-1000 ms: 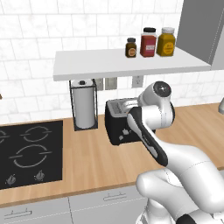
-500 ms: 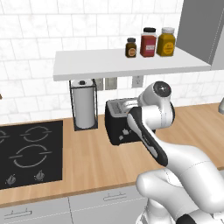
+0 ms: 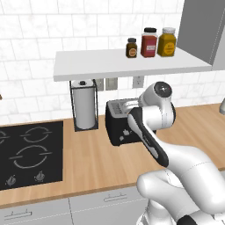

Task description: Start the toaster. Once the lever pops up, take the bread to the plate on the dining counter.

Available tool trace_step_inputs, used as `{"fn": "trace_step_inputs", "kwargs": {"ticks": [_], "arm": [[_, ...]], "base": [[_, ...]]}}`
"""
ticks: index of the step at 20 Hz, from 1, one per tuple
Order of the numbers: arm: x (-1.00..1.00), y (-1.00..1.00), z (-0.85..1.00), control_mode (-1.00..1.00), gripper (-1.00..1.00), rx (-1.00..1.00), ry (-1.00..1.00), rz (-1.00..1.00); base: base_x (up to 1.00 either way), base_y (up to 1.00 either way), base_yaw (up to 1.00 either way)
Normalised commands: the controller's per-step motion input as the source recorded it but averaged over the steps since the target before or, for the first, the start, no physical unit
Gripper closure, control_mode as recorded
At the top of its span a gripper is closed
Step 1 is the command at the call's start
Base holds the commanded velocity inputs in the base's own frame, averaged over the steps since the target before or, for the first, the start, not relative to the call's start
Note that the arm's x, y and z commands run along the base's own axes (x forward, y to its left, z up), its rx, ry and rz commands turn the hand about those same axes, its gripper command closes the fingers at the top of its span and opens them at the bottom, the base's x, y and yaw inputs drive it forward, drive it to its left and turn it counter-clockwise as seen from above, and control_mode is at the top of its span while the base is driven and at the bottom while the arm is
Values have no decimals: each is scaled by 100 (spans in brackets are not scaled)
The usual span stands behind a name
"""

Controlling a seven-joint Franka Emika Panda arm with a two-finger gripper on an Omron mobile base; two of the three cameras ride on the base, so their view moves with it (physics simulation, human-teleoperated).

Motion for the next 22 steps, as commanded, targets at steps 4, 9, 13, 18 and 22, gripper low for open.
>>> {"fn": "trace_step_inputs", "kwargs": {"ticks": [4,9,13,18,22], "arm": [[0,0,0,-100,-100,0,0,0],[0,0,0,-100,-100,0,0,0],[0,0,0,-100,-100,0,0,0],[0,0,0,-100,-100,0,0,0],[0,0,0,-100,-100,0,0,0]], "base": [[0,0,0],[0,0,0],[0,0,0],[0,0,0],[0,0,0]]}}
